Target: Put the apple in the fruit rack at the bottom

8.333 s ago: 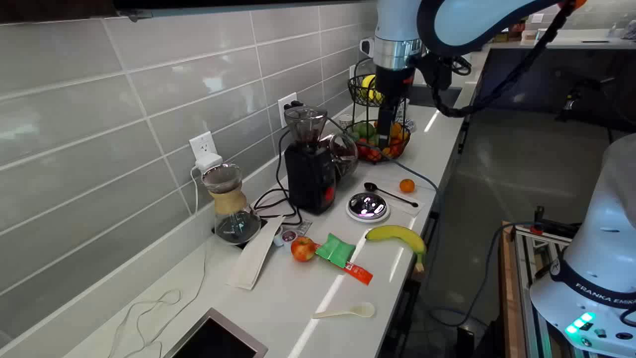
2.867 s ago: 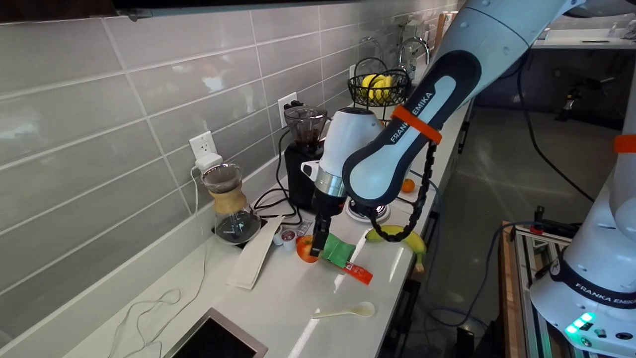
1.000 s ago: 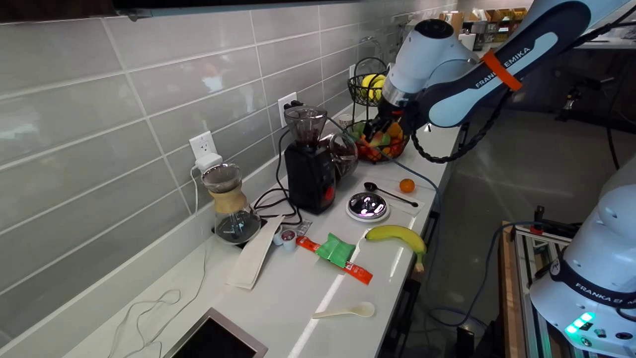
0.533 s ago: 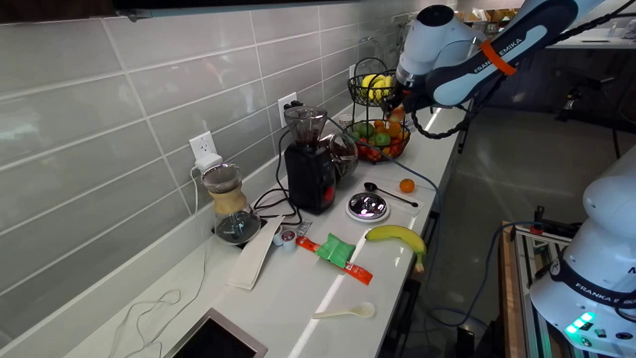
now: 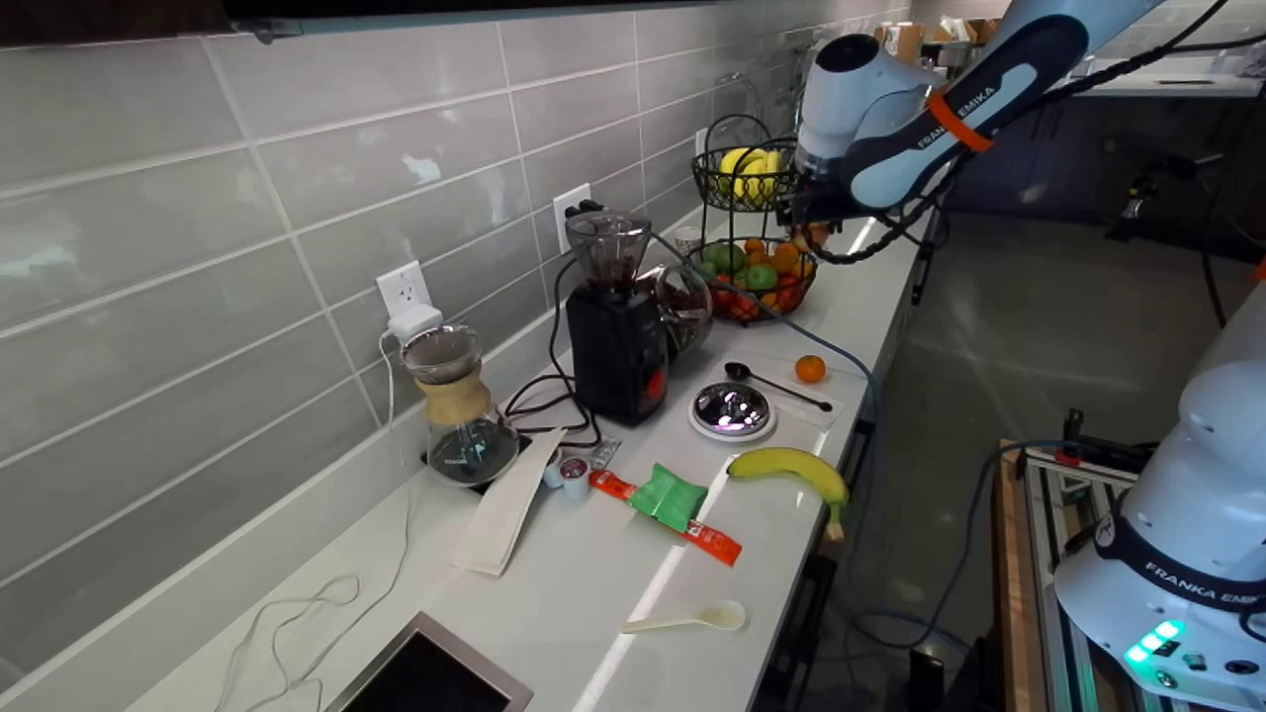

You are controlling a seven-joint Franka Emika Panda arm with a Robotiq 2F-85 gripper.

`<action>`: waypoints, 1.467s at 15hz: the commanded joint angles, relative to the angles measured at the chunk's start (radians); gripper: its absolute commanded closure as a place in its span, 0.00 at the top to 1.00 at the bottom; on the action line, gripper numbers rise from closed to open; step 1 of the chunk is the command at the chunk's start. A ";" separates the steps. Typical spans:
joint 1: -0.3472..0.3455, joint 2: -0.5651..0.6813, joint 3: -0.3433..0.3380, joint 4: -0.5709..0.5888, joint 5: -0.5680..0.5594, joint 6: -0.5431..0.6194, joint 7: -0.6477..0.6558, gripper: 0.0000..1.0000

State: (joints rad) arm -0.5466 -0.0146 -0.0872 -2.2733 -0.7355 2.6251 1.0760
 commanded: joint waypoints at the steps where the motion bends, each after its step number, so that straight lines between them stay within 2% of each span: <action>1: 0.091 0.121 -0.117 0.067 0.105 0.131 -0.017 0.43; 4: 0.125 0.191 -0.158 0.077 0.321 0.253 -0.183 0.43; 5: 0.057 0.208 -0.083 0.080 0.379 0.274 -0.235 0.43; 6: 0.130 0.228 -0.147 0.083 0.479 0.304 -0.328 0.43; 9: 0.145 0.274 -0.139 0.114 0.658 0.334 -0.509 0.43; 13: 0.149 0.327 -0.146 0.184 0.814 0.320 -0.685 0.43; 14: 0.143 0.339 -0.144 0.199 0.843 0.316 -0.718 0.43; 15: 0.160 0.358 -0.170 0.217 0.841 0.317 -0.713 0.43; 16: 0.182 0.317 -0.180 0.171 0.846 0.312 -0.710 0.68; 19: 0.179 0.346 -0.191 0.202 0.852 0.311 -0.722 0.68; 20: 0.190 0.344 -0.197 0.191 0.840 0.316 -0.718 0.43; 22: 0.208 0.370 -0.219 0.201 0.829 0.328 -0.710 0.43</action>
State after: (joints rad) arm -0.3862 0.3343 -0.2594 -2.0726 0.0694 2.9383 0.3888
